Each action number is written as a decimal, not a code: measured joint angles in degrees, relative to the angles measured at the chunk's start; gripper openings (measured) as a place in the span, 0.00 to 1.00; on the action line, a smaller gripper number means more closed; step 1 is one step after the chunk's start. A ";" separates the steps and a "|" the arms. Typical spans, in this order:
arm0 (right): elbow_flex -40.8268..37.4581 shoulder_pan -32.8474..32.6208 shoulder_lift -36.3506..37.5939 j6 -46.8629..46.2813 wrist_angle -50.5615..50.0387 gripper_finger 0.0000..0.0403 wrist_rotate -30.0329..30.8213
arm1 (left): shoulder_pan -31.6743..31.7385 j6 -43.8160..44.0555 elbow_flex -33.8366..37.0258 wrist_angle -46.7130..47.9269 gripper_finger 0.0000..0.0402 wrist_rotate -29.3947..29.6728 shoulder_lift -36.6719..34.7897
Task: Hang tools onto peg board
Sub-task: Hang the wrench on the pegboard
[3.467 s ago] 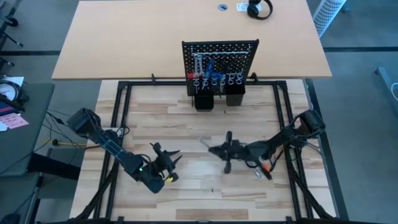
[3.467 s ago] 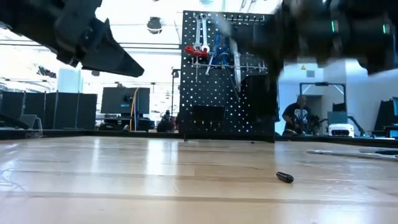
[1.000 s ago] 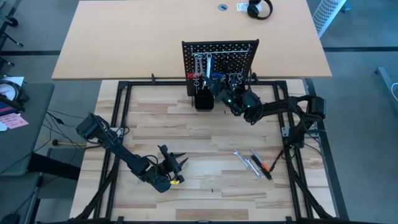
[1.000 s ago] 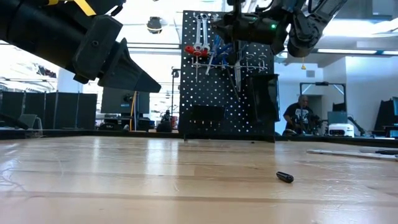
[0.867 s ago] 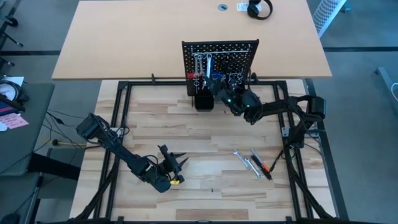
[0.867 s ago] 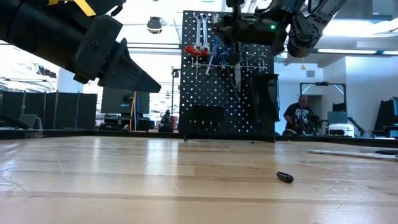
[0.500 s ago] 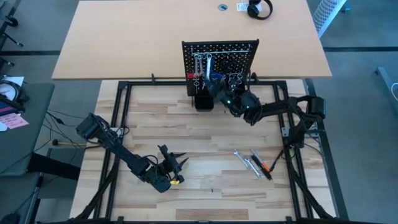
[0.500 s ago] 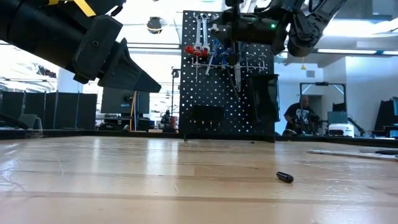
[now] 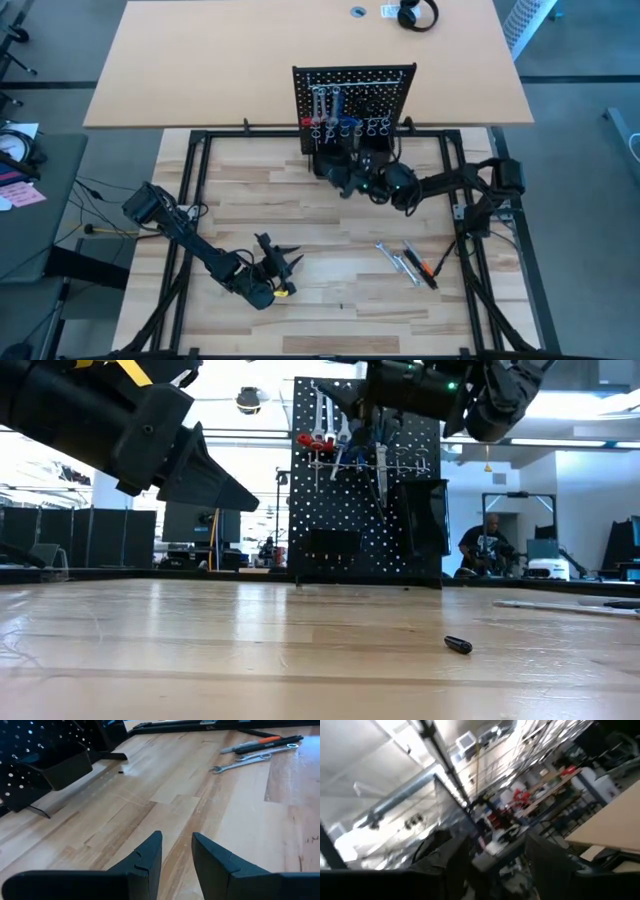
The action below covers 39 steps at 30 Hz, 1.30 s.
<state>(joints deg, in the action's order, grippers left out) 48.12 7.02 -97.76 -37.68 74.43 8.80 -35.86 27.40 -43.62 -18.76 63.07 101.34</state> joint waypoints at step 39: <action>-7.37 -56.61 25.51 -30.06 -110.90 0.31 20.77 | 0.35 3.05 0.00 -1.84 0.25 -1.29 0.00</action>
<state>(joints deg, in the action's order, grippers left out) 40.75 -49.59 -72.24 -67.74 -36.47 29.58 -35.51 30.45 -43.62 -20.60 61.78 101.34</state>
